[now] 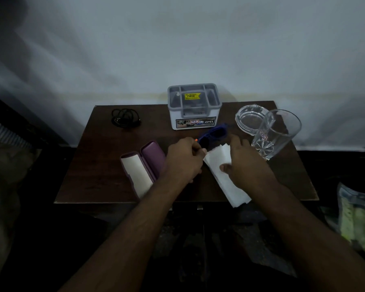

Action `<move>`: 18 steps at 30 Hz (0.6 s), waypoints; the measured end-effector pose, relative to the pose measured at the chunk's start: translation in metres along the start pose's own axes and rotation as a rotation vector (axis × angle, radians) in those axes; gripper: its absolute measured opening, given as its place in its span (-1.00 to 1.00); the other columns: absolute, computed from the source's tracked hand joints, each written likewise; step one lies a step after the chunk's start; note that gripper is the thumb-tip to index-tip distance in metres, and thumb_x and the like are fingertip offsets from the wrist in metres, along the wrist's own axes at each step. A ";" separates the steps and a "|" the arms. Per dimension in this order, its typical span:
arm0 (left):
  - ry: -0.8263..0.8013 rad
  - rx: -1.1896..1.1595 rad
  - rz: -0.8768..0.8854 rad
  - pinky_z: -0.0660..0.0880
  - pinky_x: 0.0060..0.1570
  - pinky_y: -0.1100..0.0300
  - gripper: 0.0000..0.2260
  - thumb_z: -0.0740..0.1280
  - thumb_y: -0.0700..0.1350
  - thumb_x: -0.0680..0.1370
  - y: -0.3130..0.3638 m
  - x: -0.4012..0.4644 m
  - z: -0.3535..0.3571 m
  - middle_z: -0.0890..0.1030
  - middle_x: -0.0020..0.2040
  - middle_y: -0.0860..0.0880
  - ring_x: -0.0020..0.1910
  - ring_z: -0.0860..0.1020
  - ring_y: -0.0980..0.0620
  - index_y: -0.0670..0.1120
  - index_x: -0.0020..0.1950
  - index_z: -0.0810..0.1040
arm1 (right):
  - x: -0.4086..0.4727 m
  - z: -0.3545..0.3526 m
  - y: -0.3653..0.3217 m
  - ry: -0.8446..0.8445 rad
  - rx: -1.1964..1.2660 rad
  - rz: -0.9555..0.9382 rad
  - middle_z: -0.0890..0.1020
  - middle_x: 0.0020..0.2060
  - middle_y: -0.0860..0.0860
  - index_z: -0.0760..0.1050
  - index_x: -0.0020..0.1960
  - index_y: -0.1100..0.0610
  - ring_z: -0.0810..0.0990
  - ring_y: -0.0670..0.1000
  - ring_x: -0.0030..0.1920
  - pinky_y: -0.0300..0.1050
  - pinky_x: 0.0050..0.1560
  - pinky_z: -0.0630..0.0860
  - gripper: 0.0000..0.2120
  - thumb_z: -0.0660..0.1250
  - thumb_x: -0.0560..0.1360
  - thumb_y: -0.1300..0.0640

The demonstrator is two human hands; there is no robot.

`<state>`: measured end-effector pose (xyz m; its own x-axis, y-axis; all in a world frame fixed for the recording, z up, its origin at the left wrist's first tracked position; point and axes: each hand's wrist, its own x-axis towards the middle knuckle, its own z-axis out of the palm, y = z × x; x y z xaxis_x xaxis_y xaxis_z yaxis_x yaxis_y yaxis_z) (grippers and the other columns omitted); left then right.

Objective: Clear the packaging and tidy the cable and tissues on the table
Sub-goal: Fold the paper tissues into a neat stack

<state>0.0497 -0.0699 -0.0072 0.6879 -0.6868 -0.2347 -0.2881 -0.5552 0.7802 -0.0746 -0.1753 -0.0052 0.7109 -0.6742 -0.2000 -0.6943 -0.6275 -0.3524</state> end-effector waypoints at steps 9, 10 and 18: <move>0.105 0.397 0.274 0.38 0.30 -0.08 -0.79 0.37 -0.11 0.60 0.004 0.016 0.008 0.43 0.45 -0.12 0.42 0.35 -0.18 -0.05 0.22 0.65 | 0.005 -0.004 -0.018 0.167 0.002 -0.089 0.42 0.30 0.16 0.37 0.43 0.13 0.51 0.21 0.27 0.16 0.23 0.52 -0.51 0.41 0.57 0.08; 0.068 0.422 0.265 0.35 0.34 -0.13 -0.77 0.35 -0.11 0.61 0.005 0.017 0.010 0.40 0.49 -0.12 0.46 0.34 -0.19 -0.04 0.25 0.63 | 0.006 -0.004 -0.019 0.150 0.020 -0.085 0.41 0.30 0.16 0.39 0.42 0.13 0.51 0.21 0.26 0.17 0.24 0.52 -0.54 0.40 0.57 0.09; 0.029 0.419 0.215 0.48 0.23 -0.13 -0.78 0.24 -0.14 0.67 0.010 0.027 0.014 0.57 0.20 -0.18 0.19 0.55 -0.17 -0.20 0.17 0.62 | 0.014 -0.002 -0.025 0.070 0.113 -0.047 0.42 0.30 0.19 0.40 0.42 0.15 0.53 0.24 0.23 0.14 0.23 0.52 -0.60 0.30 0.60 0.12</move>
<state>0.0558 -0.1002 -0.0132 0.5996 -0.7970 -0.0723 -0.6662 -0.5472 0.5068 -0.0476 -0.1696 0.0030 0.7298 -0.6734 -0.1180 -0.6408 -0.6137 -0.4613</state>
